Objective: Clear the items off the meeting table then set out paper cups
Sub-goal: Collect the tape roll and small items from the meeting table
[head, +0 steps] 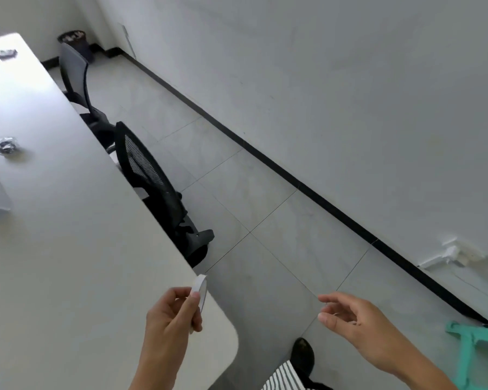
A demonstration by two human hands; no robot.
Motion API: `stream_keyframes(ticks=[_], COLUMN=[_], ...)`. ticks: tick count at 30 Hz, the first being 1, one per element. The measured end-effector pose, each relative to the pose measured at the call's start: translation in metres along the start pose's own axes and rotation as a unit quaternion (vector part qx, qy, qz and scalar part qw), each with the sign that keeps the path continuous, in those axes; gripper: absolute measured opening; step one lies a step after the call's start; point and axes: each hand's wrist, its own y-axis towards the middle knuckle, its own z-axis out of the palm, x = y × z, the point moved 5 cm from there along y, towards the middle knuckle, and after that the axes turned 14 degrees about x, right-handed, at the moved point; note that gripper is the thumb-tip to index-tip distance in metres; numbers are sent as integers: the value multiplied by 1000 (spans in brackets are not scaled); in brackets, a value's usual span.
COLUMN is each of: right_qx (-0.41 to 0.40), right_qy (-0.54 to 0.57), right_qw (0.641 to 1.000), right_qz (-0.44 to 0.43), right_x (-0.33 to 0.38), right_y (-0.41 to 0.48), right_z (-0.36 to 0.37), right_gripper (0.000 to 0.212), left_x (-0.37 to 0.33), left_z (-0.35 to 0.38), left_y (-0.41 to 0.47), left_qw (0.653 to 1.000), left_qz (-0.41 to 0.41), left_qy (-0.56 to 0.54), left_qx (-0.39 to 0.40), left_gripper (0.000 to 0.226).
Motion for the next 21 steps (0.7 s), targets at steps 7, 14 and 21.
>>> stream_keyframes(ticks=[7, 14, 21], right_qx=[-2, 54, 21], right_qy=[-10, -47, -74], right_qw=[1000, 997, 997], right_qz=[-12, -12, -14], right_x=[4, 54, 155], right_y=[54, 151, 249], right_z=[-118, -182, -261], right_gripper=[25, 26, 24], left_x=[-60, -69, -133], left_z=[91, 82, 68], left_y=[74, 163, 314], left_qw=[998, 999, 999], left_qz=[54, 15, 13], left_qy=[1, 1, -18], left_qx=[33, -31, -32], left_gripper=[13, 13, 13])
